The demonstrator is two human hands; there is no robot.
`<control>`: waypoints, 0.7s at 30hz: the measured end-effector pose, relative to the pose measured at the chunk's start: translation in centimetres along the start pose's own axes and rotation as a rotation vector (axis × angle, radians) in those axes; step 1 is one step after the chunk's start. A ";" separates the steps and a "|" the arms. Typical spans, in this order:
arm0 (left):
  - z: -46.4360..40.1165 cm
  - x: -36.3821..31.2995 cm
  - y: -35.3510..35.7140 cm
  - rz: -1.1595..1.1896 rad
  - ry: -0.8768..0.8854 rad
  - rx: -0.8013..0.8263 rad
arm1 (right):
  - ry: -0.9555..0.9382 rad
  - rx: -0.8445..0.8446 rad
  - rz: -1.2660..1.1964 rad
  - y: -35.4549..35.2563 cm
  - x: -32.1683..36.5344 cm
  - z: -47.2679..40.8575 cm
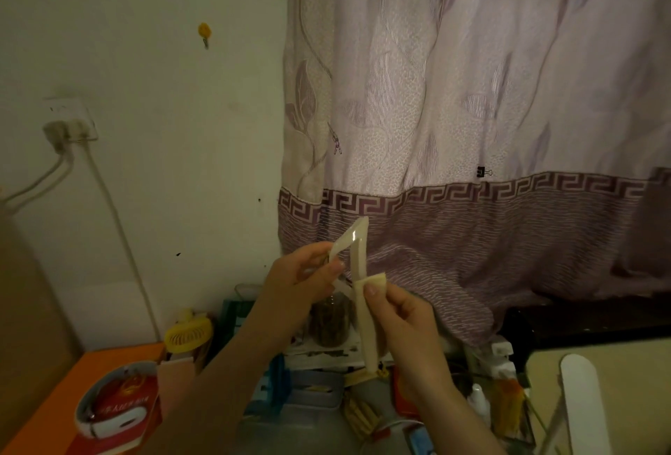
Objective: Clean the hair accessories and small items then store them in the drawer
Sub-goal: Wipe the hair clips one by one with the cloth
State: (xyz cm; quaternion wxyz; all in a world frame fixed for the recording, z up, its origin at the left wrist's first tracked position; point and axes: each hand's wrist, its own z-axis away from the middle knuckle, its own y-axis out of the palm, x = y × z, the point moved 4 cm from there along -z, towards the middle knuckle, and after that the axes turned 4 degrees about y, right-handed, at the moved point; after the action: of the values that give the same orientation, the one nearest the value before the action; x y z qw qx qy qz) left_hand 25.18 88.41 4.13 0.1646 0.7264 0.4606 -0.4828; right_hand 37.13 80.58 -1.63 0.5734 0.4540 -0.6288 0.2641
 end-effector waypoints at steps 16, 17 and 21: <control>1.0 -0.6 1.0 -0.053 0.017 0.123 | -0.131 -0.145 0.035 -0.4 4.4 -2.5; 1.0 -0.5 0.9 -0.050 0.011 0.111 | -0.131 -0.143 0.037 -0.4 4.3 -2.5; 1.2 -0.2 0.7 -0.060 0.002 0.047 | -0.101 -0.106 0.068 -0.7 3.0 -1.9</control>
State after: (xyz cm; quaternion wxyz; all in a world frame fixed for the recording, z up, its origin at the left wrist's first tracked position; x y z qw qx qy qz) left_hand 25.05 87.16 3.62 0.1323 0.7164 0.4709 -0.4976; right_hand 38.83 81.11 1.53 0.5549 0.4142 -0.6850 0.2264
